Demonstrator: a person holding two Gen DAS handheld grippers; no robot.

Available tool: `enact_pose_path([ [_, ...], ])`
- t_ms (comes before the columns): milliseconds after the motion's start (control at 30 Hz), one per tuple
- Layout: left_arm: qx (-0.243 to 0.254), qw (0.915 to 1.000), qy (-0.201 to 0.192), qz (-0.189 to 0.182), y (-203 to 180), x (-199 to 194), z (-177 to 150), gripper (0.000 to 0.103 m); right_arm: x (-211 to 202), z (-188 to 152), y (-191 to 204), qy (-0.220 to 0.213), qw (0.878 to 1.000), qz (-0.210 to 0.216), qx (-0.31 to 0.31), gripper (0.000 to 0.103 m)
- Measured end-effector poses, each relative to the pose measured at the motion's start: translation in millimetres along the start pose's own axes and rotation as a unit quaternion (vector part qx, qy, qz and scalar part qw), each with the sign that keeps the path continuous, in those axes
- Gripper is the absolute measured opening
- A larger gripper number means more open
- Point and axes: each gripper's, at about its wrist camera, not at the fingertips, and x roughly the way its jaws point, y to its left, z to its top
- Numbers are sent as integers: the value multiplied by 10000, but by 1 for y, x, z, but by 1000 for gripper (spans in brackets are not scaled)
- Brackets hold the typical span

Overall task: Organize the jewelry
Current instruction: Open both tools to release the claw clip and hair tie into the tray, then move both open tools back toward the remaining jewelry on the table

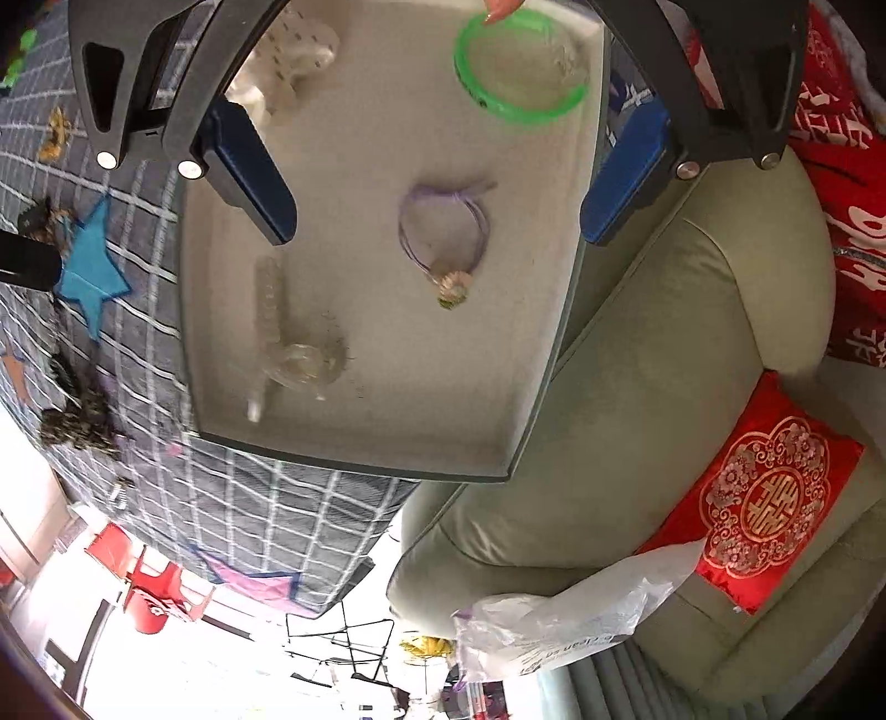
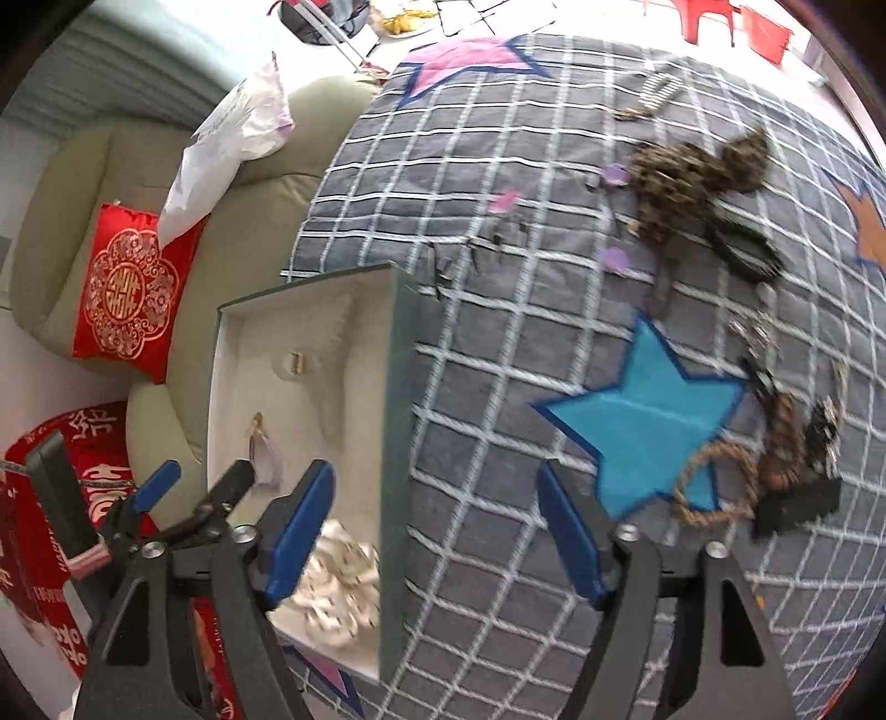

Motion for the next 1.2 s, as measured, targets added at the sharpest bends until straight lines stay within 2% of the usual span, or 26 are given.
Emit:
enact_pose_path([
  [133, 117, 9999, -21, 39, -10, -20, -5, 103, -19, -16, -22, -102, 9996, 58, 252, 87],
  [267, 295, 9995, -3, -84, -30, -42, -11, 103, -38, -30, -41, -217, 9990, 23, 392, 90],
  [300, 341, 9994, -3, -112, -35, -46, -12, 103, -43, -34, -46, -266, 9987, 11, 425, 101],
  [333, 404, 9991, 5, -161, -43, -51, -13, 103, -49, -37, -52, -348, 9983, 4, 461, 103],
  [433, 566, 9980, 60, -278, -62, -61, -15, 103, -65, -49, -71, -482, 9971, -59, 587, 103],
  [600, 1005, 9936, 162, -481, -105, -74, -25, 103, -76, -67, -104, -287, 9959, -259, 823, 103],
  [733, 1157, 9915, 169, -567, -134, -80, -28, 103, -87, -81, -138, -265, 9921, -451, 1138, 103],
  [867, 1221, 9901, 246, -652, -157, -78, -28, 103, -96, -92, -168, -298, 9882, -613, 1370, 103],
  [1000, 1317, 9862, 446, -894, -180, -70, -27, 103, -101, -97, -192, -300, 9854, -762, 1496, 103],
  [1200, 1401, 9848, 496, -901, -208, -60, -24, 103, -101, -93, -213, -271, 9840, -951, 1480, 103],
])
